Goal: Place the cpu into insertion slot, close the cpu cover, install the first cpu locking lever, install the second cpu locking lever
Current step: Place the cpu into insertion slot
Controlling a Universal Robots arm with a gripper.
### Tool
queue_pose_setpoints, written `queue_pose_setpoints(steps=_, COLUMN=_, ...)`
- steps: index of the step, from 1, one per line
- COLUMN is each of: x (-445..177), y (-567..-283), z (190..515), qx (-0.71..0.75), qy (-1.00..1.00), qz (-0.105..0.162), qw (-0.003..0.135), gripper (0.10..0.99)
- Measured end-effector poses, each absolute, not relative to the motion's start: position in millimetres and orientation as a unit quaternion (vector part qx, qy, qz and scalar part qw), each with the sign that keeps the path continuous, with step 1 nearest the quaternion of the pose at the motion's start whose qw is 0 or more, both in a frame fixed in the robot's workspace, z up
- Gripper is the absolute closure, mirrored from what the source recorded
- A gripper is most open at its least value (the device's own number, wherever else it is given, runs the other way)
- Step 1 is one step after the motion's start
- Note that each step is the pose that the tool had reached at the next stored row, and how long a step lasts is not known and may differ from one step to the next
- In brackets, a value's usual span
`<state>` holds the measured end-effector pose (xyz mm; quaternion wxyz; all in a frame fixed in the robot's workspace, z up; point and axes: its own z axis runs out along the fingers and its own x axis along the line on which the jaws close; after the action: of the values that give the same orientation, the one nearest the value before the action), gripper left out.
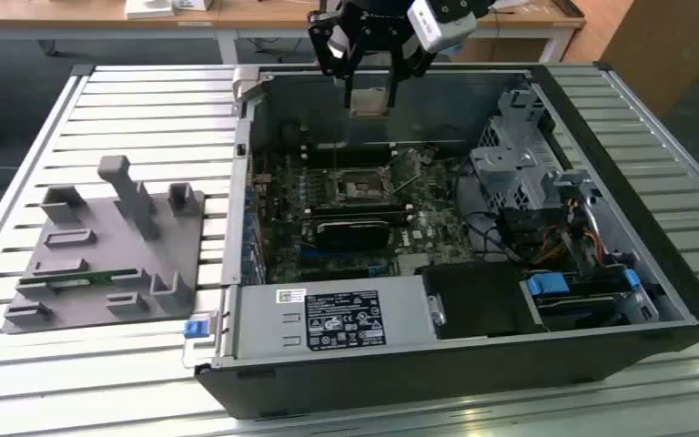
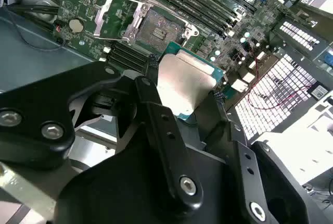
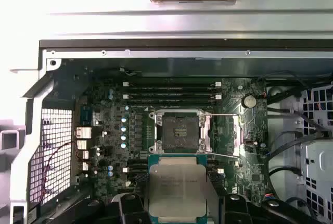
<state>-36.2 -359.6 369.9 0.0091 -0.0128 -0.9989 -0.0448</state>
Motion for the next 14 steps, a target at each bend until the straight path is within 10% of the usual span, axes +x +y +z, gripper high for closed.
queue_pose_setpoints(steps=14, x=-36.2, y=-359.3, z=369.6, qx=-0.051, qy=-0.998, qz=-0.045, qw=0.007, gripper=0.557)
